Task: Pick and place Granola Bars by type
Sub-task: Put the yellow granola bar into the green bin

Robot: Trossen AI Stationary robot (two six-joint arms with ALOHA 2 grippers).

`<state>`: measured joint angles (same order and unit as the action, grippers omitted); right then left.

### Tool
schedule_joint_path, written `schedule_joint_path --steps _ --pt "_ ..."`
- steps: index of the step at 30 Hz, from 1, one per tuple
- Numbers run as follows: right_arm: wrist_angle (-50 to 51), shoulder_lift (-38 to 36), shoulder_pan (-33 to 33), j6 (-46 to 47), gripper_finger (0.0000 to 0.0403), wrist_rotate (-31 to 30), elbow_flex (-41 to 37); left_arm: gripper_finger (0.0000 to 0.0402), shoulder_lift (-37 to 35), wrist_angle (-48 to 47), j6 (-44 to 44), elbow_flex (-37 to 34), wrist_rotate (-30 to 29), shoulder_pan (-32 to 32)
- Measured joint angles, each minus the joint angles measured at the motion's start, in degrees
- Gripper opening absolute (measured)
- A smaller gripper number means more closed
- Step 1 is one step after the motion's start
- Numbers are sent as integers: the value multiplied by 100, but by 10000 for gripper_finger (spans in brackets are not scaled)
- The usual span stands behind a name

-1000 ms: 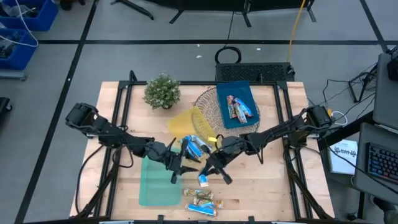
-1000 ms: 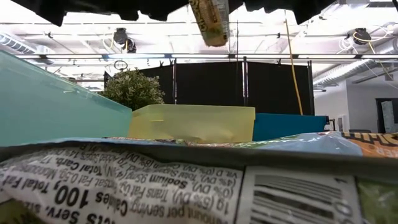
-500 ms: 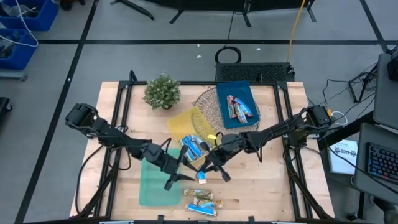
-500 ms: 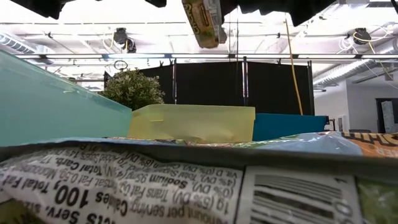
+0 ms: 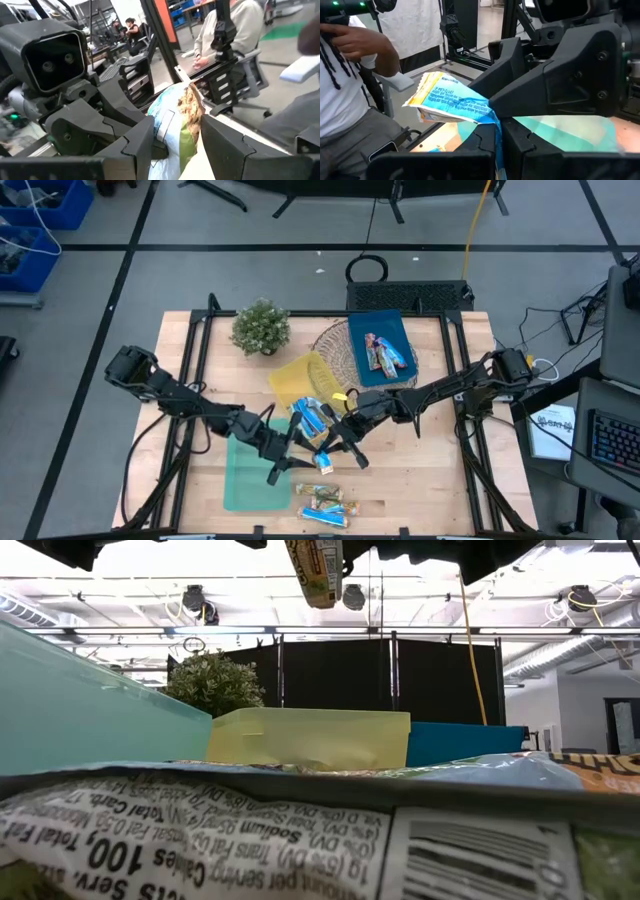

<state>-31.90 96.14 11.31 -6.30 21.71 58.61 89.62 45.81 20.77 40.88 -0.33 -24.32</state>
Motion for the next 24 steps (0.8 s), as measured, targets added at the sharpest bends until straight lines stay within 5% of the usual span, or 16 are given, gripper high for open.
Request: schedule_joint_path --steps 7,24 --pt "-108 -6 -38 -78 1 -54 -15 164 -5 -153 368 11 -901 -111" --pt "-302 -28 -133 -57 3 -80 -17 160 -4 -8 1038 8 -1835 -169"
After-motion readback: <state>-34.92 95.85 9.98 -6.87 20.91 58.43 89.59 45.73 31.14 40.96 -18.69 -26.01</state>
